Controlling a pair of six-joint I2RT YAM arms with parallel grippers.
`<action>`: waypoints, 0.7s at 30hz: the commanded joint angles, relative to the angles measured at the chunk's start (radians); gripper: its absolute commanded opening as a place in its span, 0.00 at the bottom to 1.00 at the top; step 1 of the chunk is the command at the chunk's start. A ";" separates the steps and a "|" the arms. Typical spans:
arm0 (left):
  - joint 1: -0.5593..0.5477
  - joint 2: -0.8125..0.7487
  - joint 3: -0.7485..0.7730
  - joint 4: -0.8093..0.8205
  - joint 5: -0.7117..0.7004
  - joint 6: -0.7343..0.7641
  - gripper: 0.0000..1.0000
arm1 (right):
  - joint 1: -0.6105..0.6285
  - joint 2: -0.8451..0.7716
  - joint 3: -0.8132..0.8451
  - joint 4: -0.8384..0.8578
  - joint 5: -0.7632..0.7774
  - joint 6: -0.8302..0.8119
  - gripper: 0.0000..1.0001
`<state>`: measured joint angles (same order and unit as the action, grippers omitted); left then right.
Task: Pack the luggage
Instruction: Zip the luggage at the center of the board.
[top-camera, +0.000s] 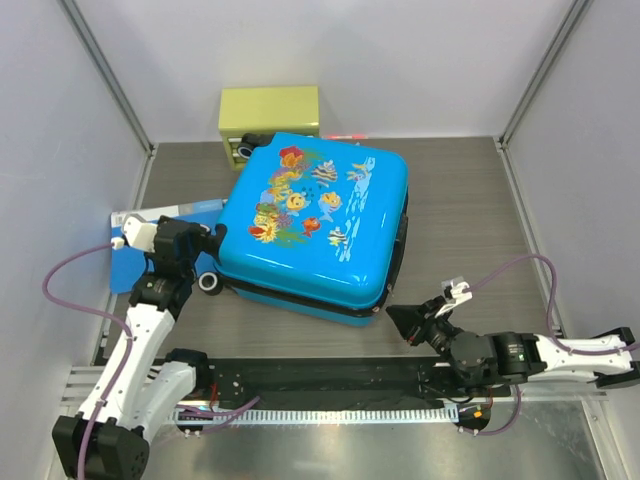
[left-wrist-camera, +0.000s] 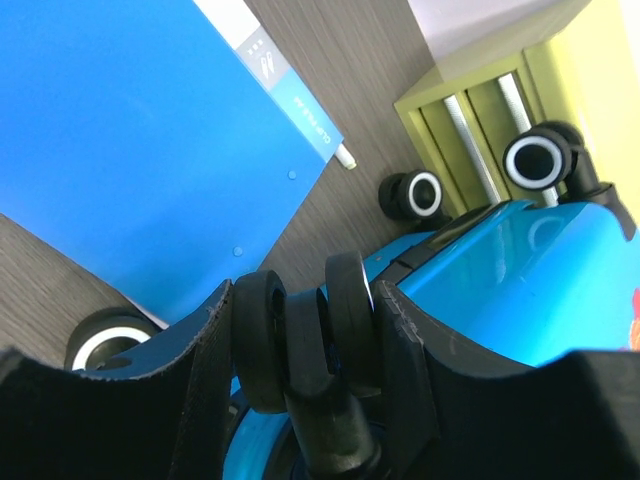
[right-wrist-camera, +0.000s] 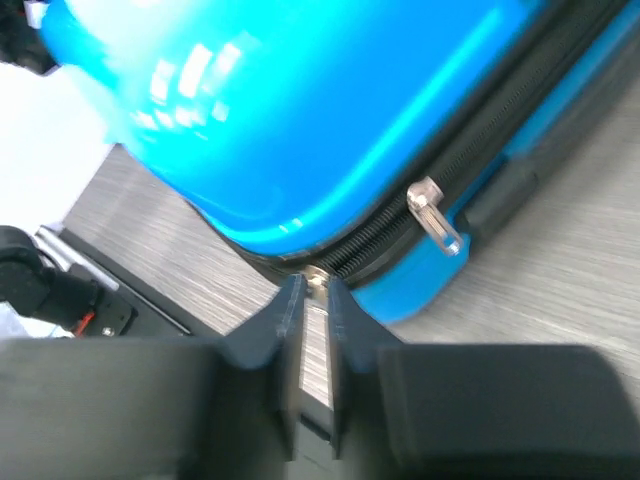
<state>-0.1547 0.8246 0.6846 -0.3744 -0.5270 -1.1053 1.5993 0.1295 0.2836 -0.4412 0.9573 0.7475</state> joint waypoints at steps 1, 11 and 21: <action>0.009 0.044 0.044 -0.115 0.091 0.216 0.00 | -0.001 0.057 0.063 0.084 -0.076 -0.194 0.28; 0.010 0.119 0.145 -0.106 0.096 0.363 0.00 | 0.001 0.545 0.184 0.081 0.000 -0.093 0.49; 0.023 0.130 0.151 -0.078 0.134 0.389 0.00 | 0.001 0.469 0.144 0.102 0.064 -0.114 0.57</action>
<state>-0.1360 0.9466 0.8131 -0.4469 -0.4515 -0.8886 1.5993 0.6472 0.4210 -0.3775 0.9436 0.6376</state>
